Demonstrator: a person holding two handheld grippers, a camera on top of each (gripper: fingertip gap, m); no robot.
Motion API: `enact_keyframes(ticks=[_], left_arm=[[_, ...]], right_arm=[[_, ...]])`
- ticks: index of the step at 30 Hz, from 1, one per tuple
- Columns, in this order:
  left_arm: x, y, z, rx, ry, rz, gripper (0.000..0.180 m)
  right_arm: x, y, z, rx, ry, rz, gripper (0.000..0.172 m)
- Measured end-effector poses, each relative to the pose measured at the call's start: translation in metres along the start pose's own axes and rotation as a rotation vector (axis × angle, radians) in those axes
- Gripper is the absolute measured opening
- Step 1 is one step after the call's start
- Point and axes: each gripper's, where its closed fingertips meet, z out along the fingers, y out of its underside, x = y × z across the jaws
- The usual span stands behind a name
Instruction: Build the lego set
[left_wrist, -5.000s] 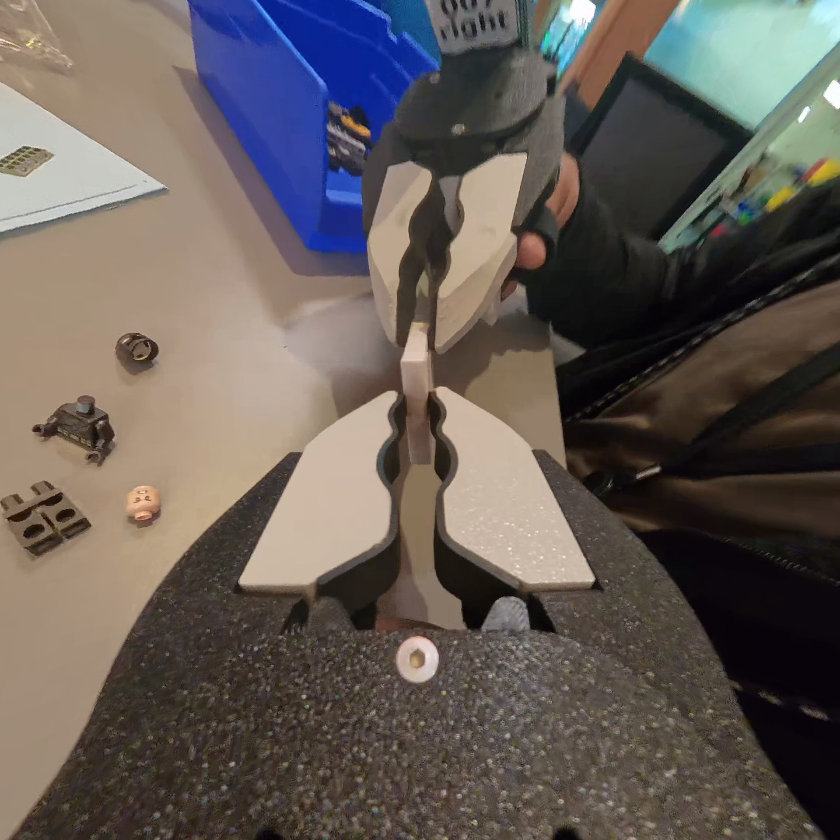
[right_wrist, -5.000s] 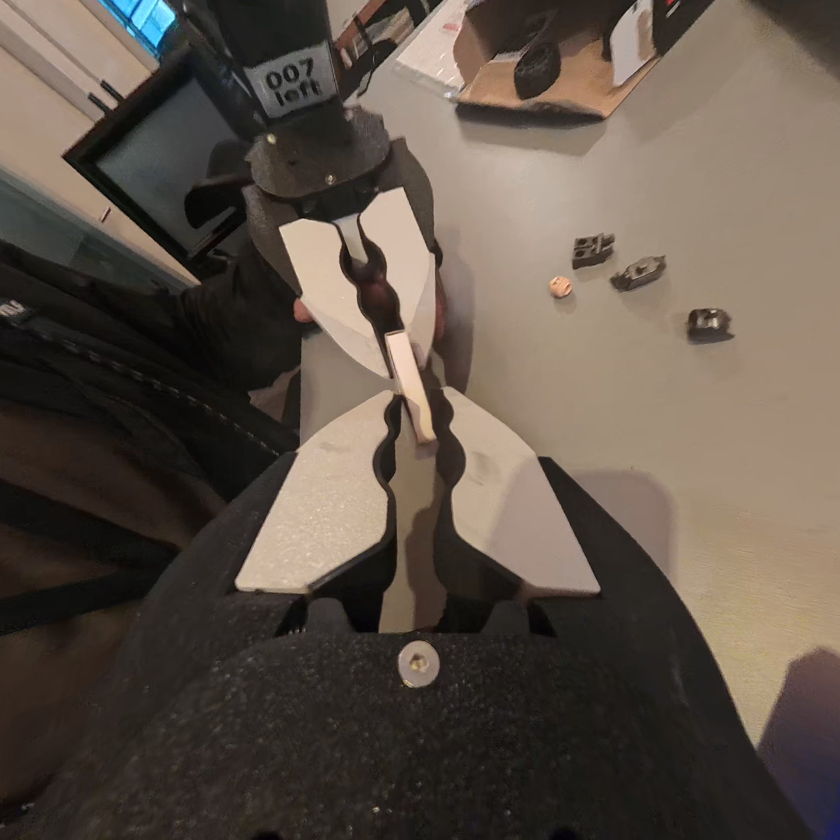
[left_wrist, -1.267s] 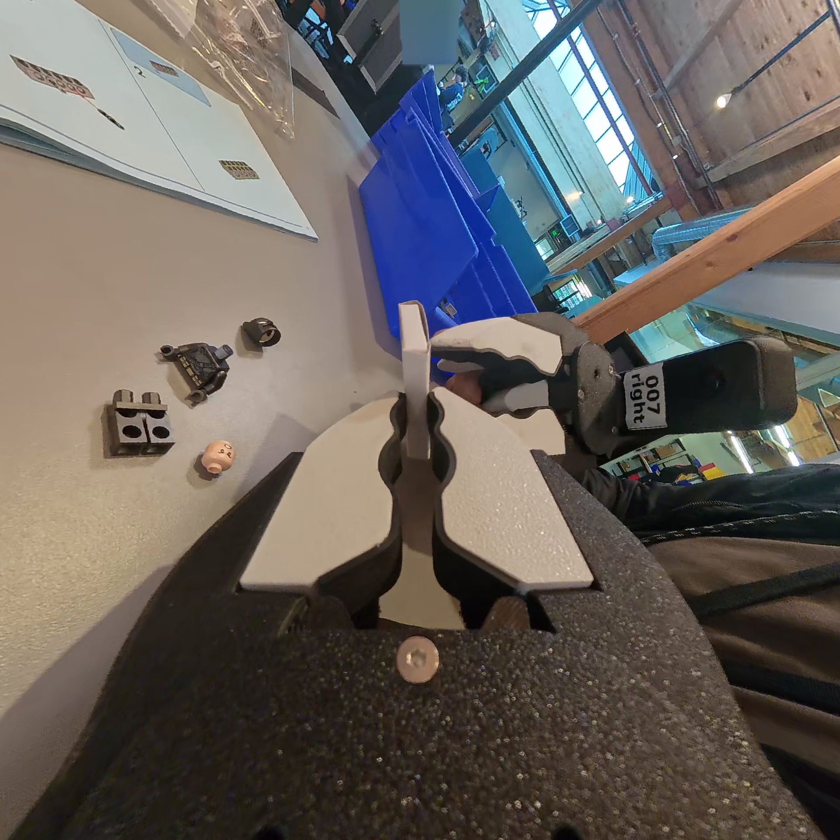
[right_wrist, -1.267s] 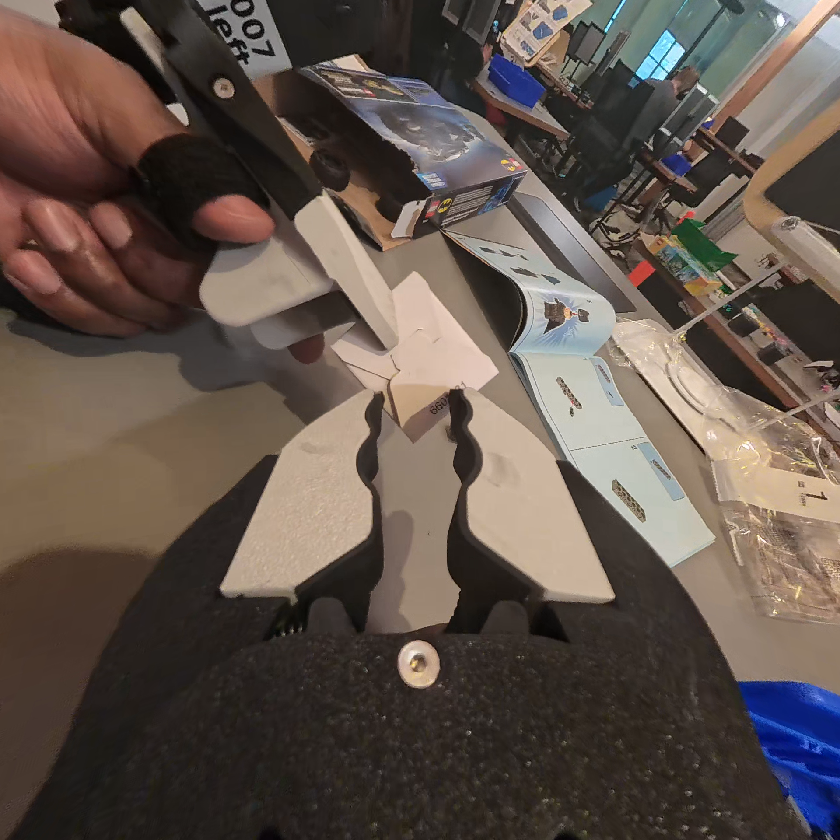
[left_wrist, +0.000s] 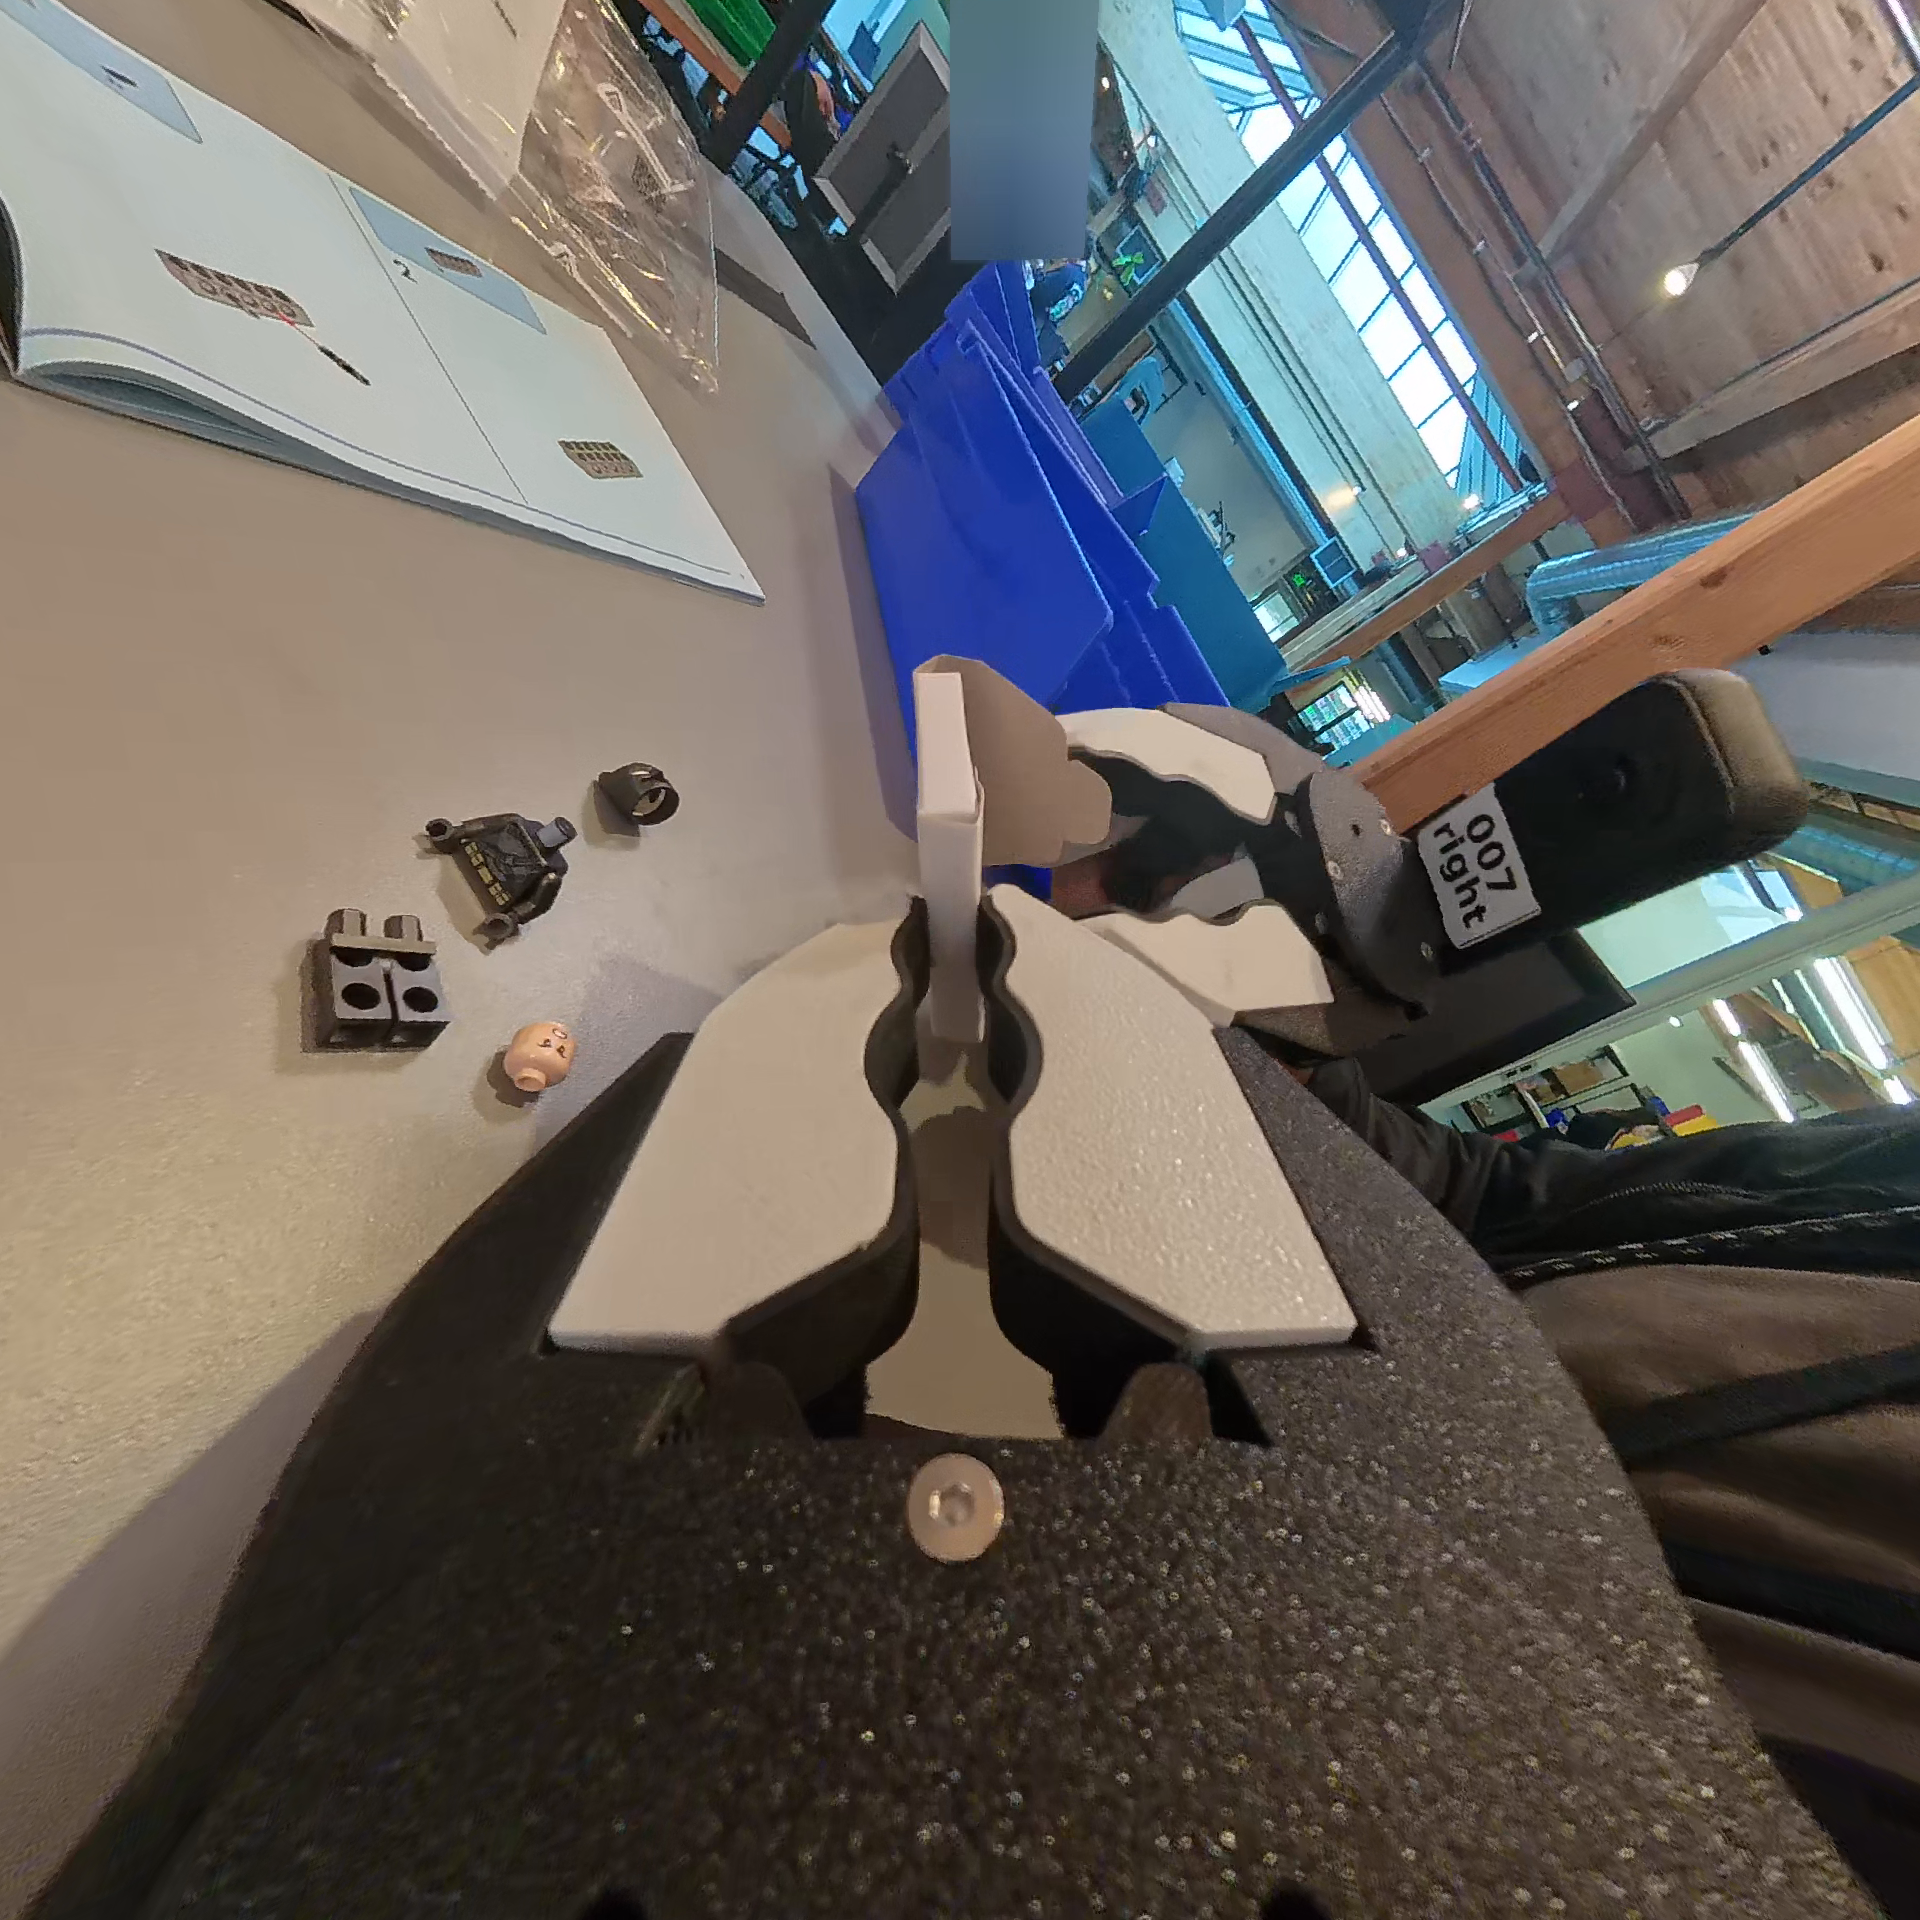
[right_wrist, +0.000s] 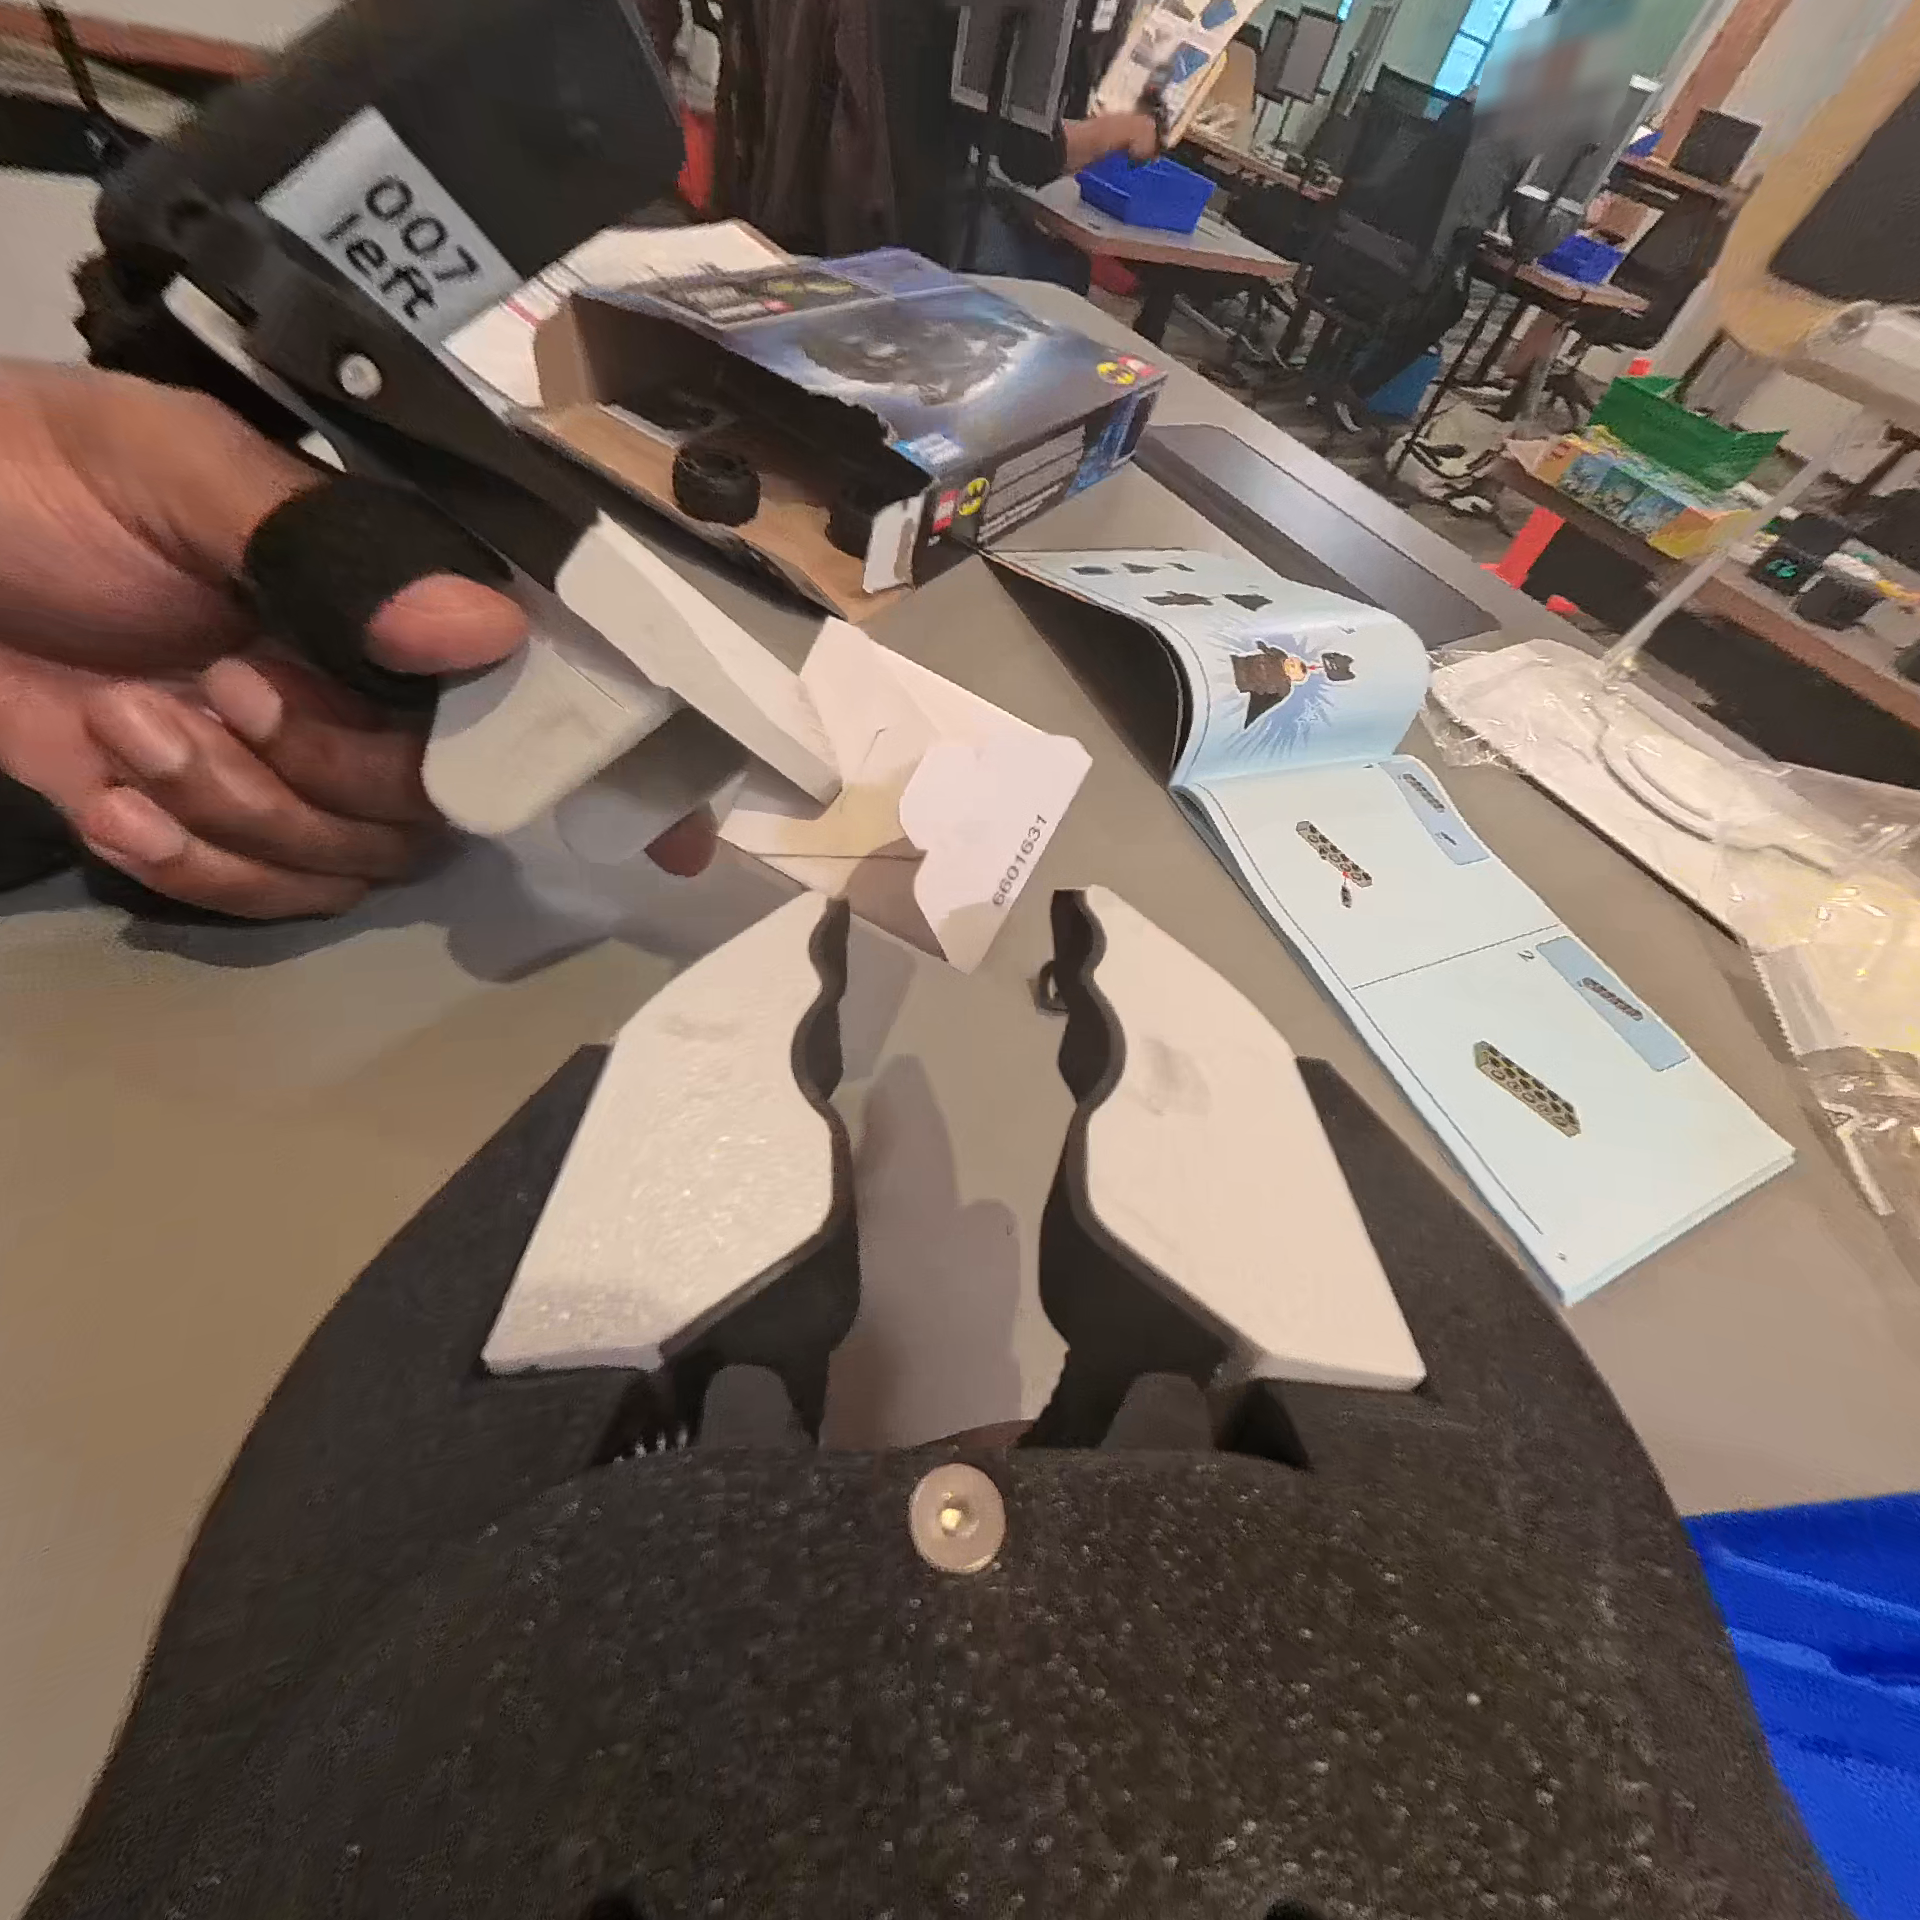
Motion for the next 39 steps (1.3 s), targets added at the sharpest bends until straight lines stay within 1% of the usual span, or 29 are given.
enact_keyframes(ticks=[3, 5, 7, 9, 11, 13, 15, 18, 20, 23, 25, 27, 29, 31, 34, 36, 39], left_arm=[[0.001, 0.002, 0.001, -0.013, 0.000, 0.015, 0.008], [0.005, 0.003, 0.000, -0.017, 0.021, 0.021, 0.008], [0.009, 0.001, -0.002, -0.006, 0.062, 0.013, 0.008], [0.015, -0.001, -0.006, 0.004, 0.122, -0.006, 0.008], [0.021, -0.001, -0.009, 0.003, 0.176, -0.012, 0.008], [0.025, 0.000, -0.011, -0.001, 0.212, -0.015, 0.008], [0.028, 0.000, -0.013, -0.003, 0.241, -0.020, 0.008], [0.029, -0.001, -0.014, 0.000, 0.260, -0.032, 0.008], [0.030, -0.001, -0.014, -0.002, 0.268, -0.042, 0.008], [0.027, 0.000, -0.012, -0.012, 0.250, -0.054, 0.008], [0.020, 0.001, -0.008, -0.023, 0.206, -0.075, 0.008], [0.012, 0.002, -0.004, -0.033, 0.148, -0.087, 0.008], [0.006, 0.004, -0.001, -0.043, 0.097, -0.082, 0.009], [0.005, 0.006, 0.001, -0.055, 0.068, -0.061, 0.009], [0.002, 0.010, 0.004, -0.071, 0.025, -0.030, 0.008], [0.004, 0.012, 0.005, -0.080, 0.028, -0.021, 0.009], [0.006, 0.018, 0.004, -0.100, 0.032, -0.047, 0.009]], right_arm=[[0.007, -0.001, 0.002, -0.013, 0.071, -0.029, 0.037], [0.016, -0.006, -0.003, 0.021, 0.094, 0.020, 0.032], [0.024, -0.009, -0.008, 0.059, 0.071, 0.121, 0.028], [0.030, -0.008, -0.011, 0.084, 0.023, 0.243, 0.027], [0.028, -0.010, -0.013, 0.117, -0.065, 0.363, 0.026], [0.023, -0.013, -0.014, 0.144, -0.169, 0.475, 0.019], [0.020, -0.014, -0.014, 0.160, -0.244, 0.577, 0.016], [0.017, -0.016, -0.015, 0.180, -0.344, 0.706, 0.012], [0.017, -0.016, -0.016, 0.180, -0.372, 0.743, 0.012], [0.020, -0.014, -0.017, 0.169, -0.321, 0.672, 0.015], [0.025, -0.017, -0.021, 0.189, -0.246, 0.574, 0.015], [0.030, -0.026, -0.030, 0.242, -0.183, 0.463, 0.015], [0.024, -0.040, -0.042, 0.320, -0.194, 0.367, 0.014], [0.011, -0.045, -0.046, 0.336, -0.251, 0.313, 0.013], [-0.007, -0.034, -0.034, 0.238, -0.311, 0.285, 0.013], [-0.010, -0.021, -0.024, 0.152, -0.285, 0.266, 0.013], [-0.007, 0.002, -0.013, 0.020, -0.229, 0.263, 0.015]])
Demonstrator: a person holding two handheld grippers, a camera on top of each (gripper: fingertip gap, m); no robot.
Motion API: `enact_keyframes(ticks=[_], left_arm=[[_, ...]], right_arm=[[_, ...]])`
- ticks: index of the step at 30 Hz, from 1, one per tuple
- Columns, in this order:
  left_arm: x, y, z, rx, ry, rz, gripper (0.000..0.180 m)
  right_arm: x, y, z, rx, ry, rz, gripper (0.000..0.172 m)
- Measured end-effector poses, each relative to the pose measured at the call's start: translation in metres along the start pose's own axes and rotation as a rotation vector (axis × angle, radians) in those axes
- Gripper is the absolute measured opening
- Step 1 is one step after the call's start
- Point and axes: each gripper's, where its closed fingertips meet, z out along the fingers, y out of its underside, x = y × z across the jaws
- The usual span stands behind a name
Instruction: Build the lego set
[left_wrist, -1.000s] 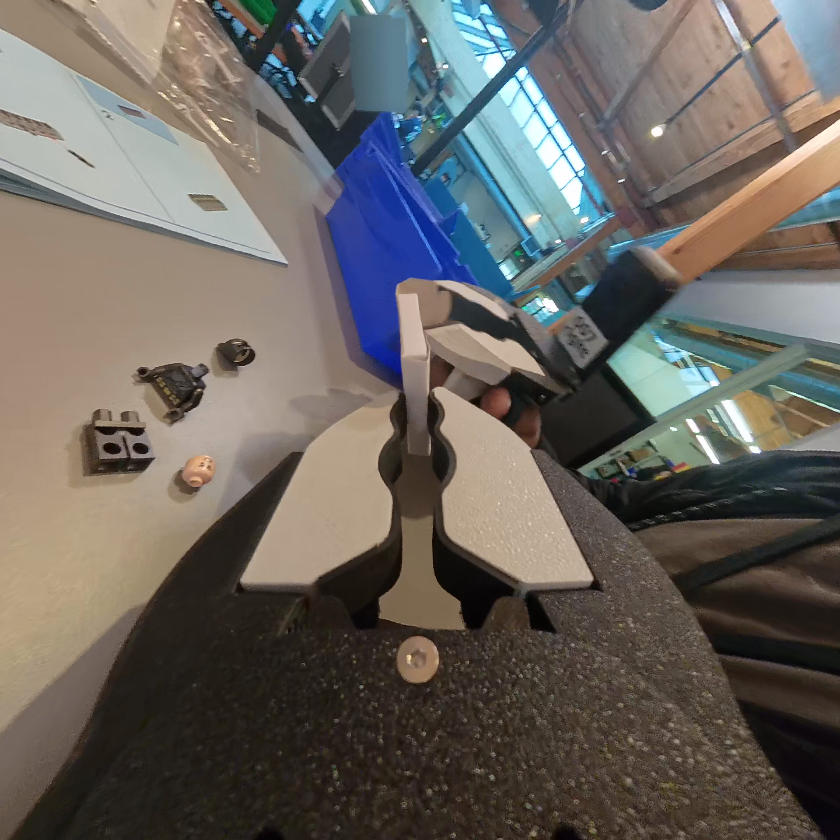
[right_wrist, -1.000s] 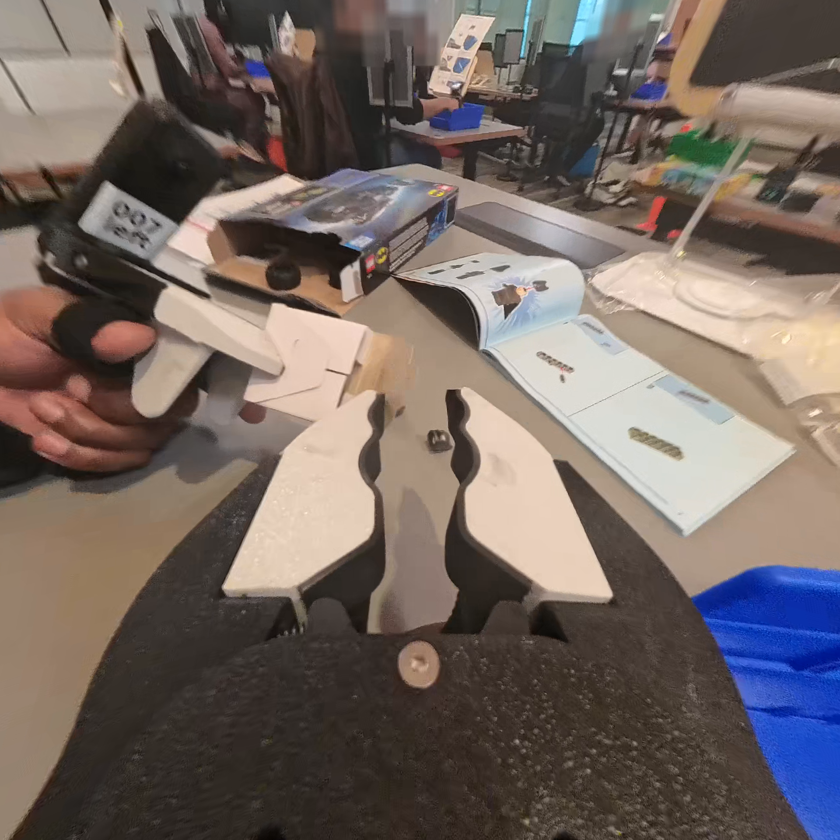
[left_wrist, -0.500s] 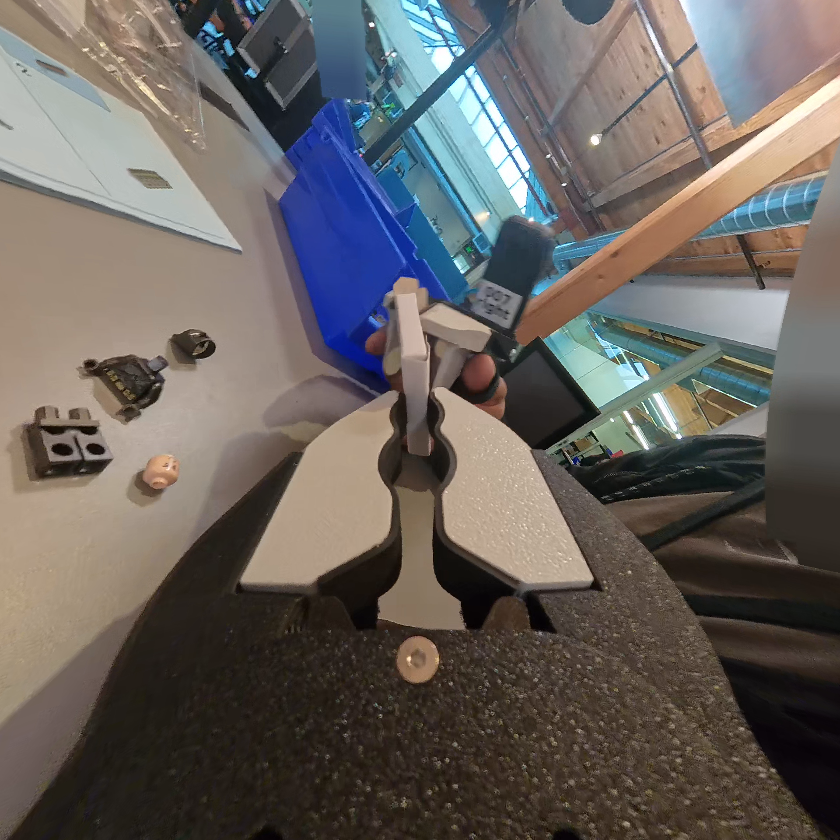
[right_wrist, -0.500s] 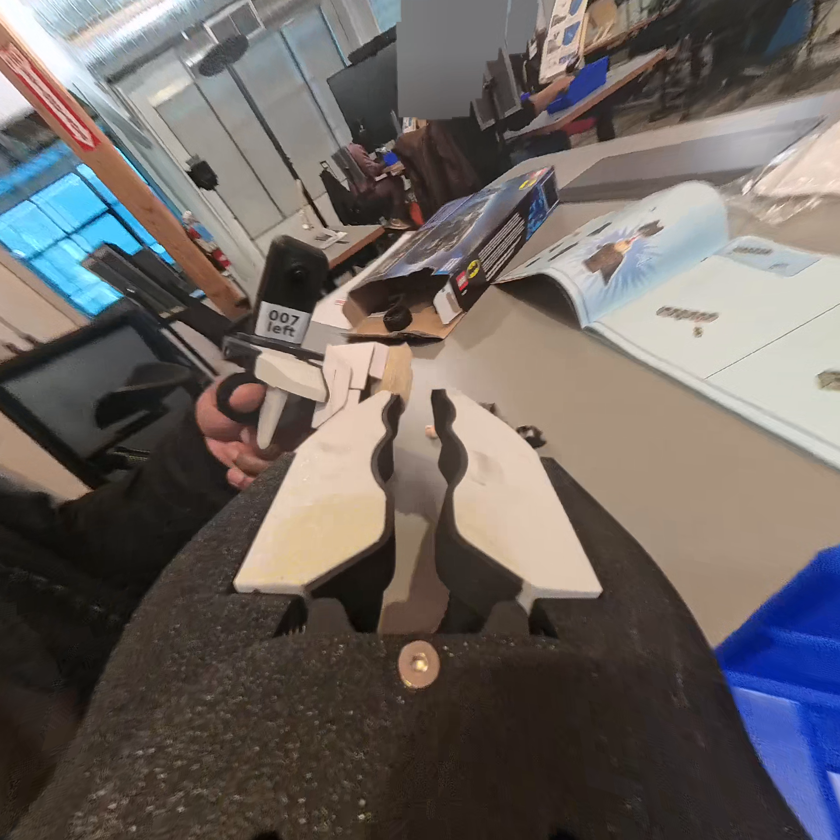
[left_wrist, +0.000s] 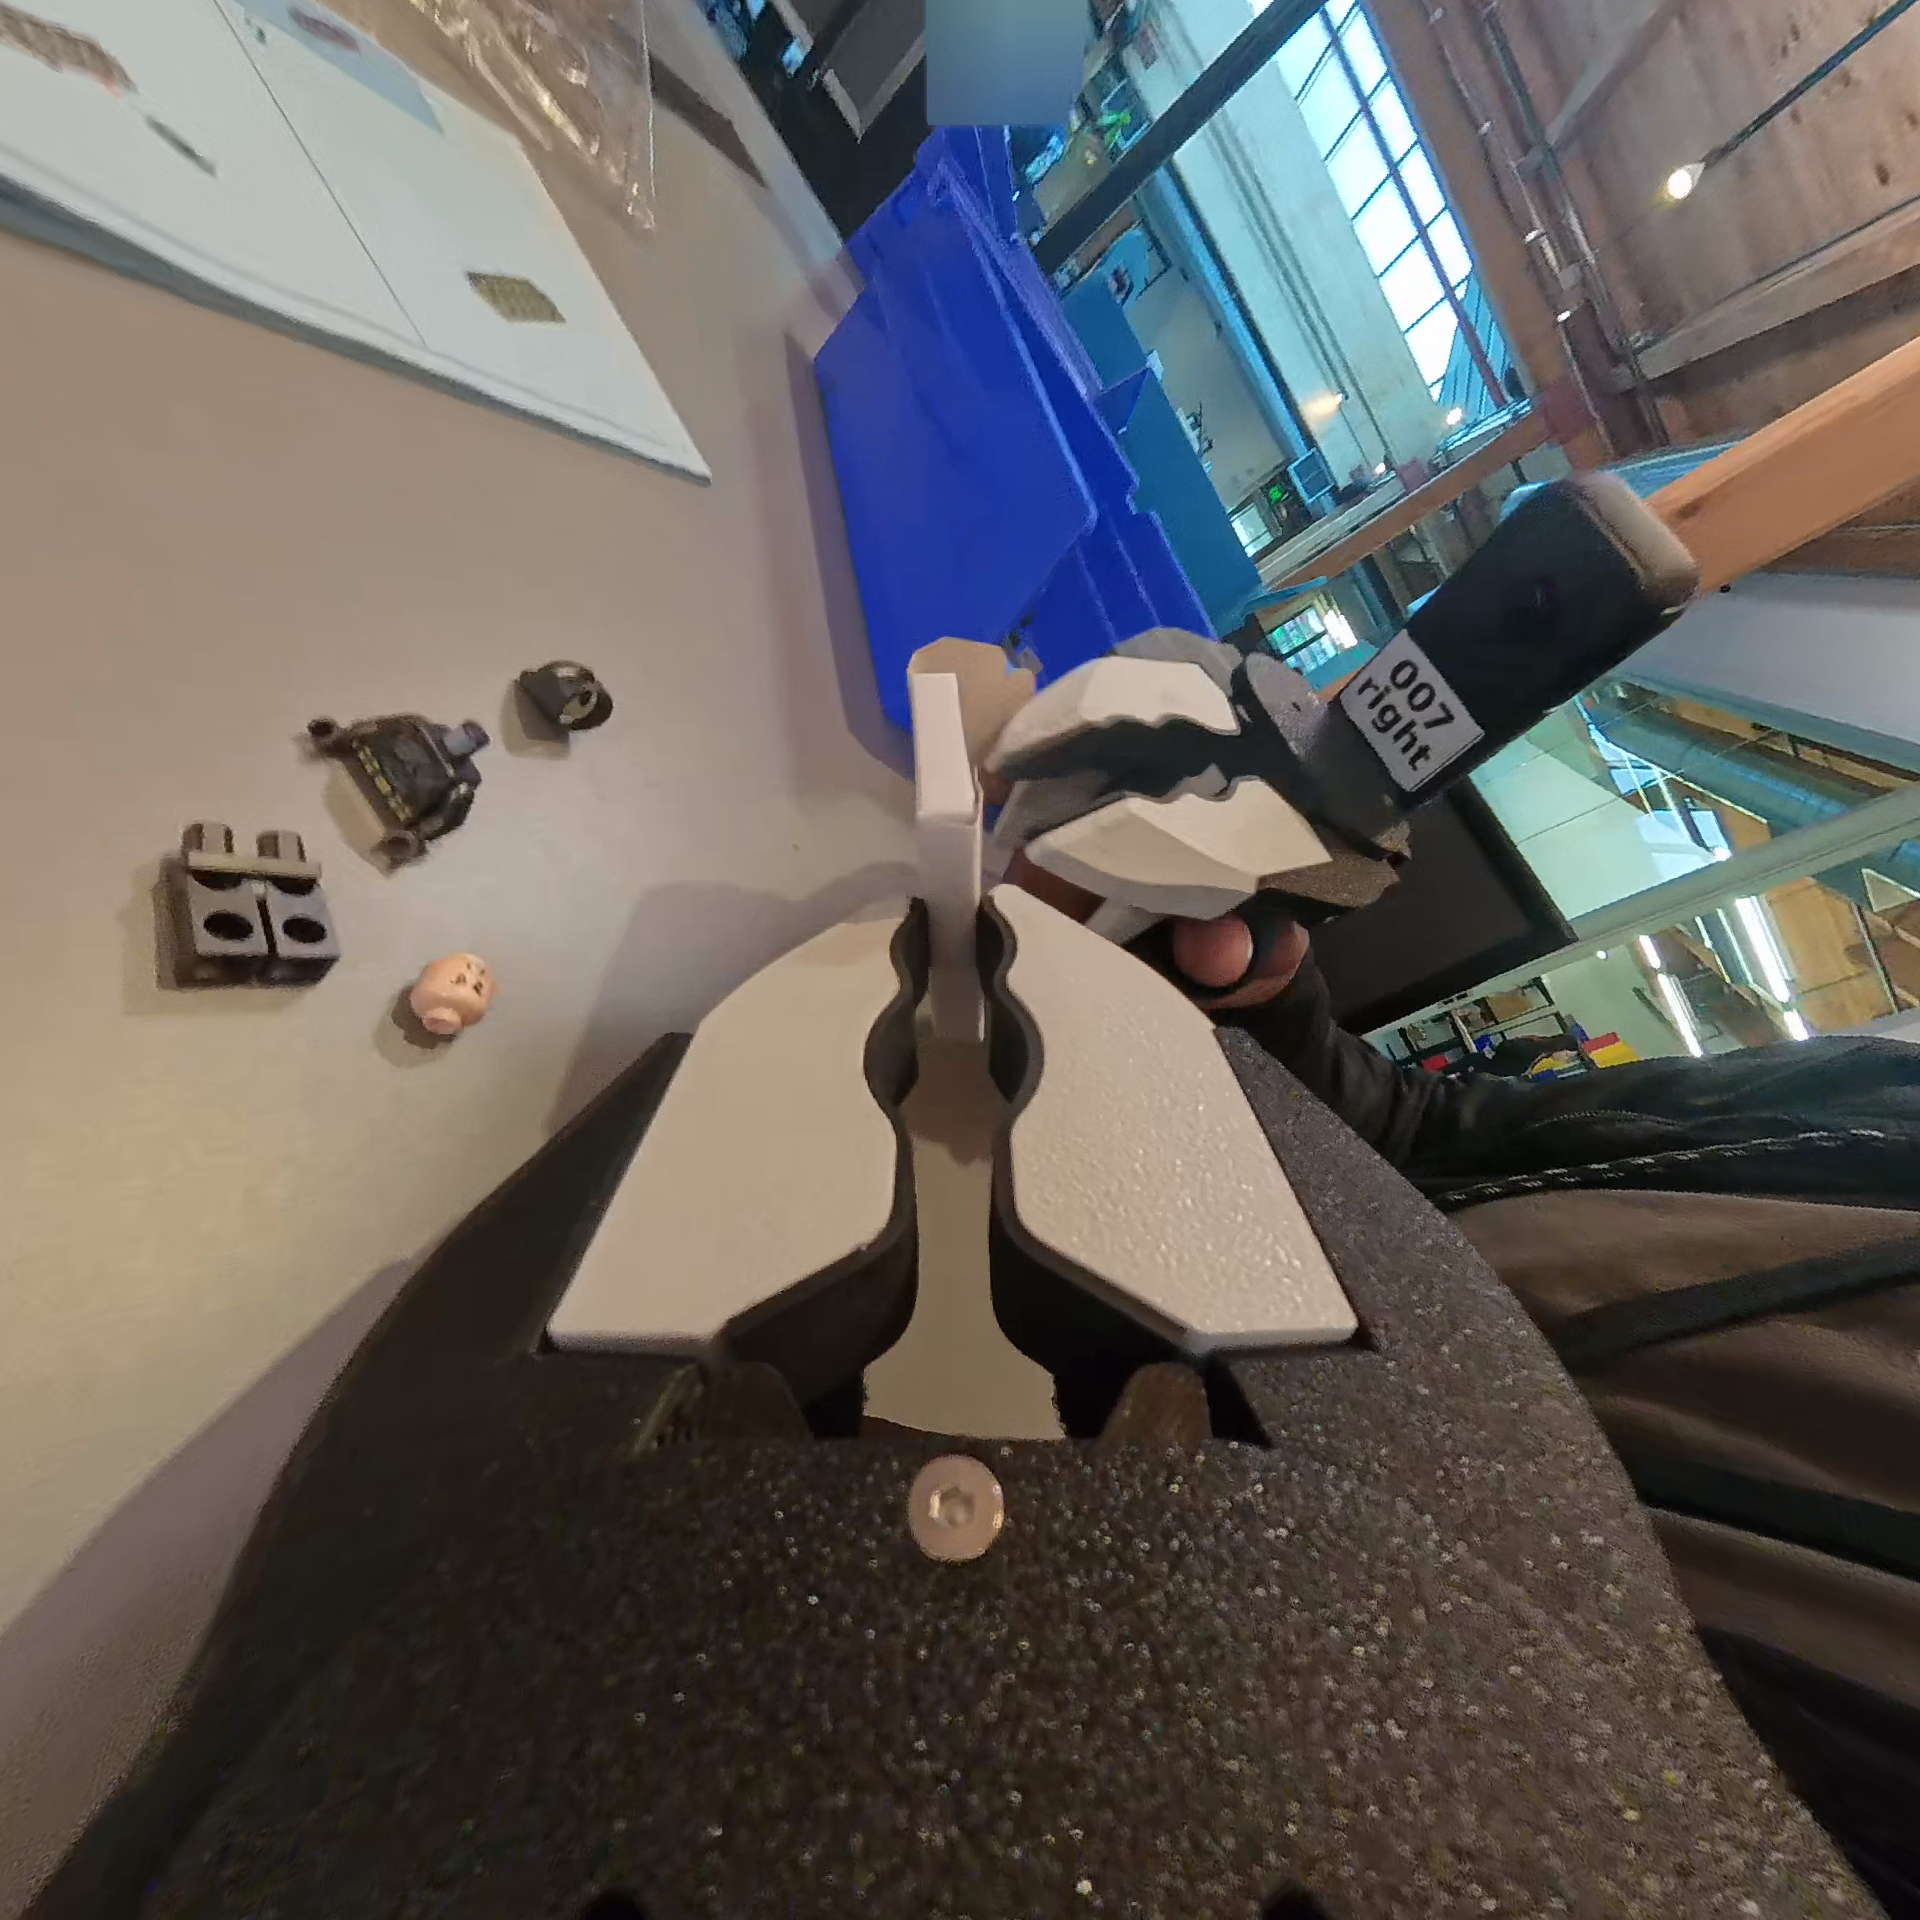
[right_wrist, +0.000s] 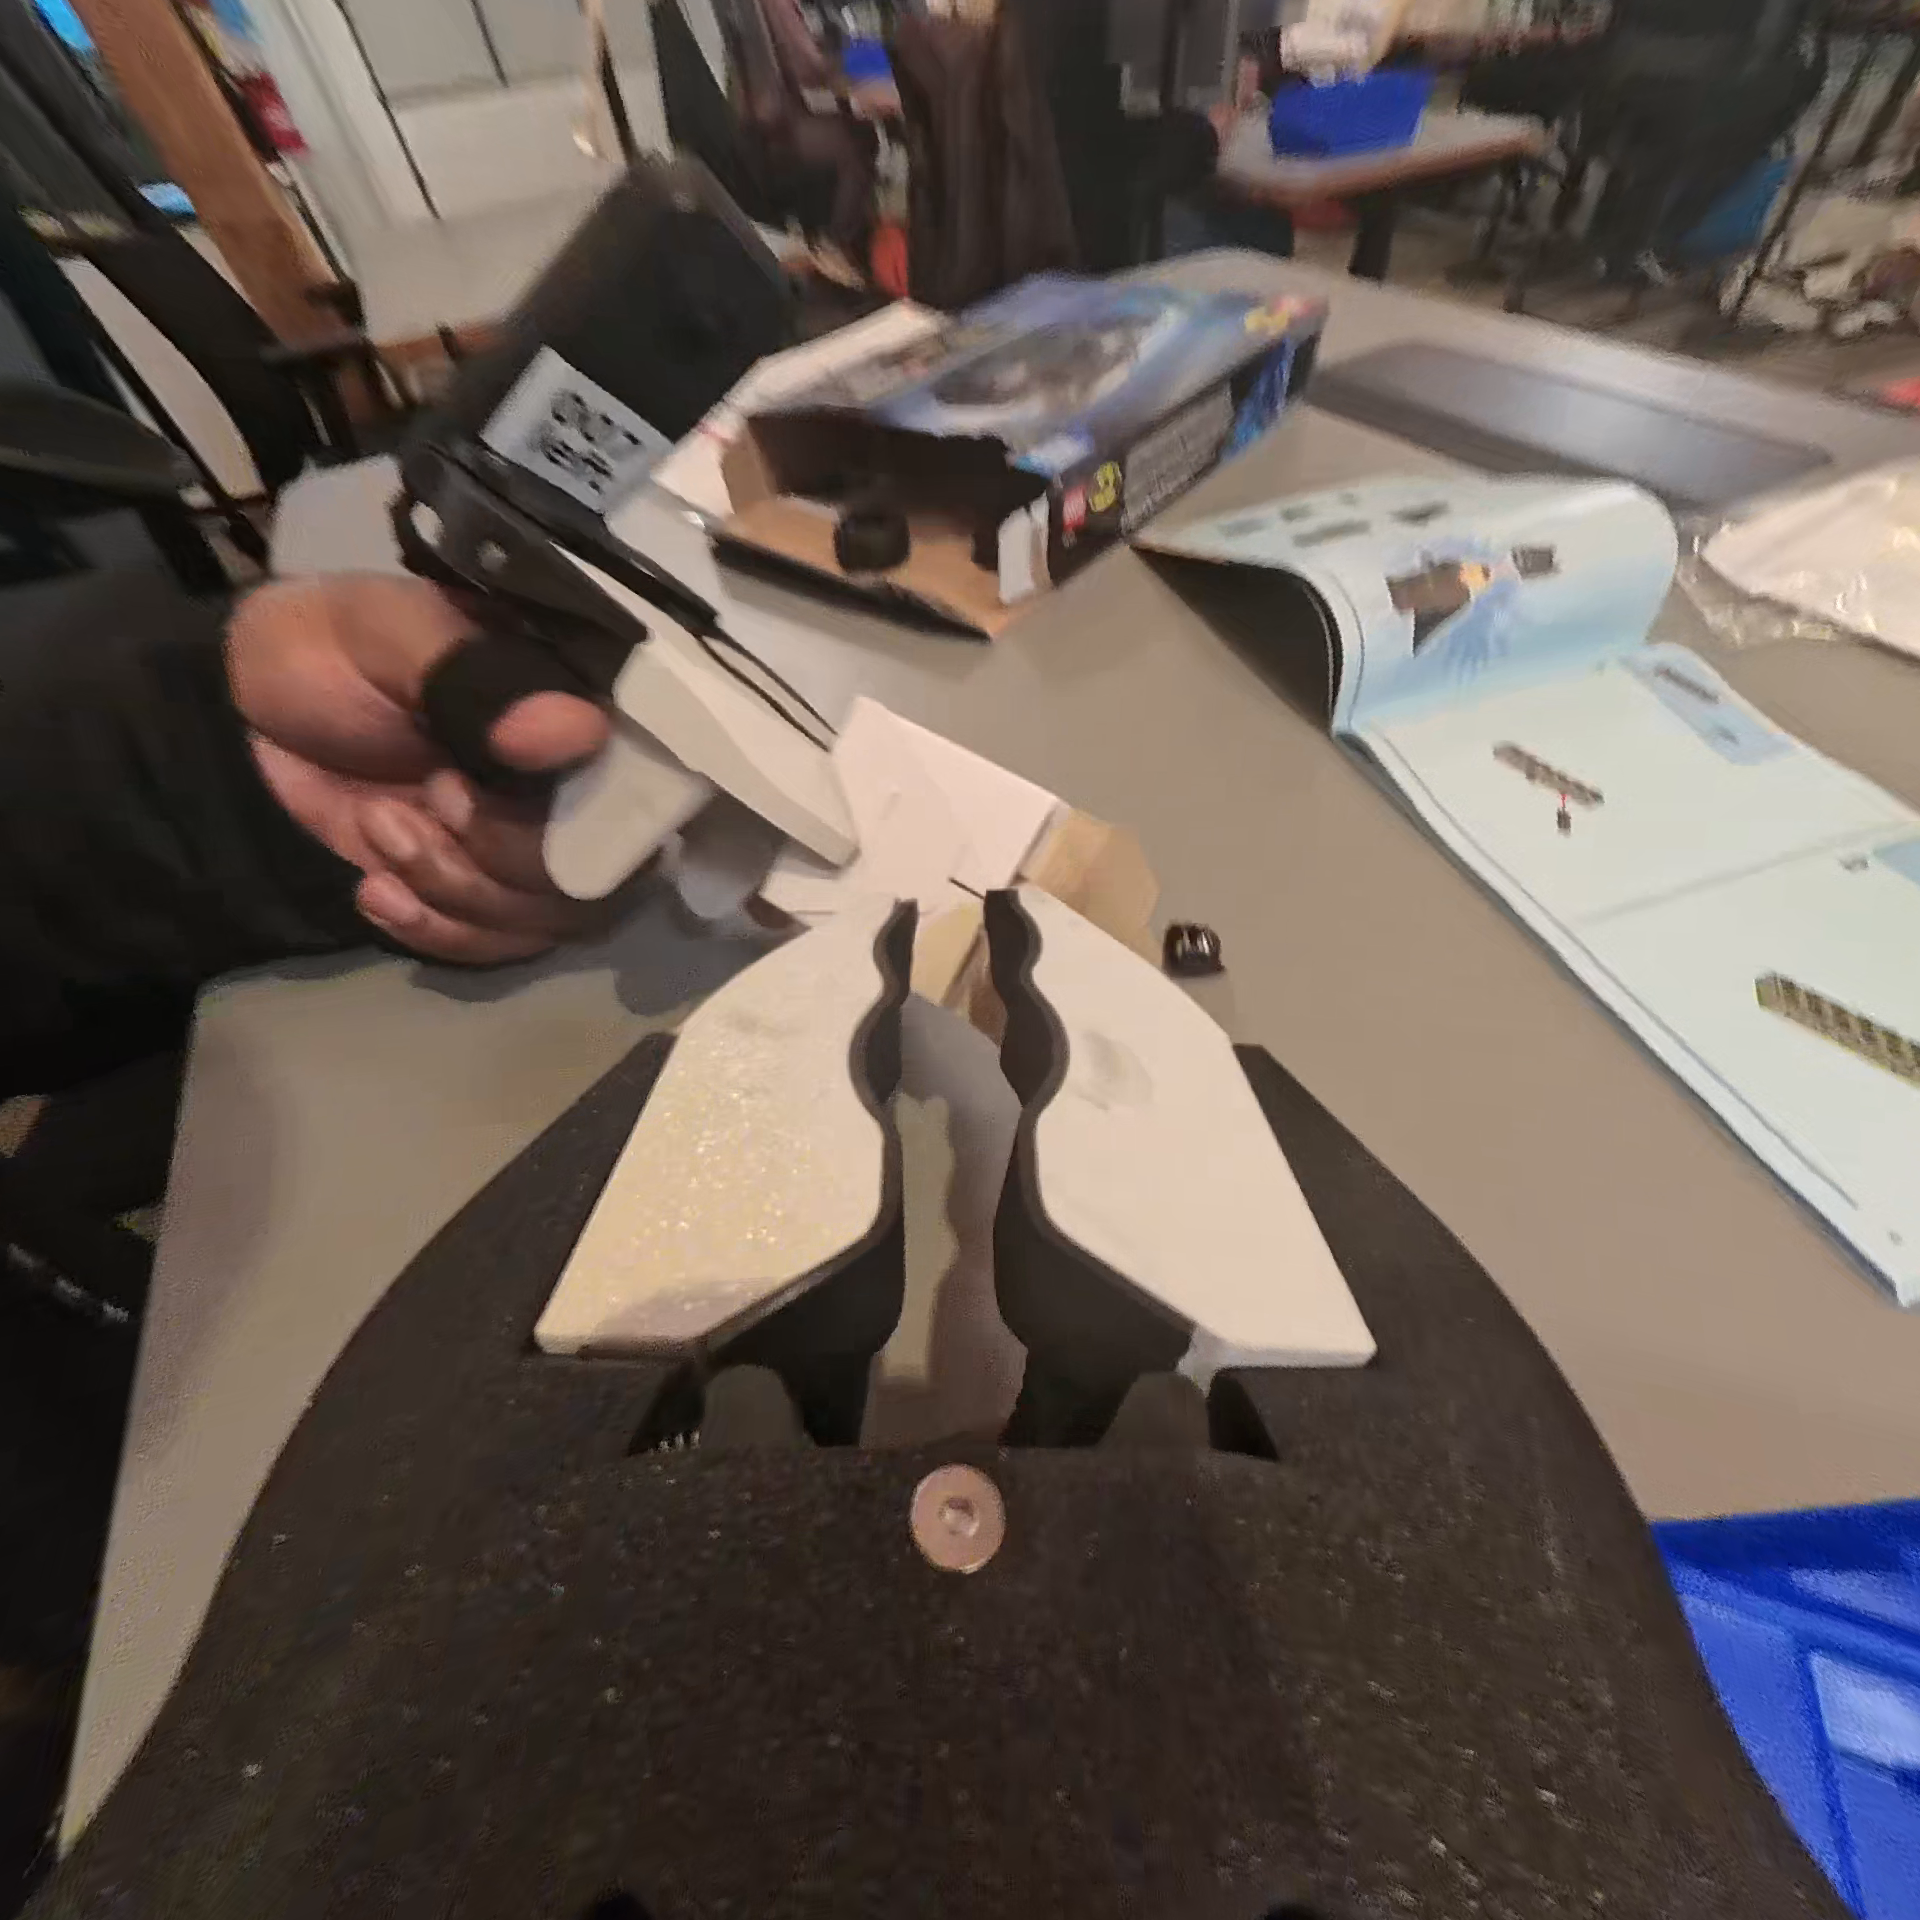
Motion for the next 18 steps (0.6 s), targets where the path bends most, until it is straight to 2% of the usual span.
enact_keyframes(ticks=[6, 10, 14, 18], left_arm=[[-0.005, 0.032, 0.006, -0.175, -0.098, 0.055, 0.009], [-0.007, 0.044, 0.011, -0.256, -0.134, 0.094, 0.009], [-0.008, 0.046, 0.014, -0.273, -0.166, 0.129, 0.013], [-0.011, 0.042, 0.012, -0.249, -0.216, 0.178, 0.027]], right_arm=[[0.006, 0.027, -0.009, -0.150, 0.062, 0.059, 0.017], [0.010, 0.056, -0.014, -0.345, 0.116, 0.044, 0.016], [0.013, 0.069, -0.013, -0.434, 0.119, 0.058, 0.013], [0.015, 0.077, -0.011, -0.500, 0.117, 0.067, 0.012]])
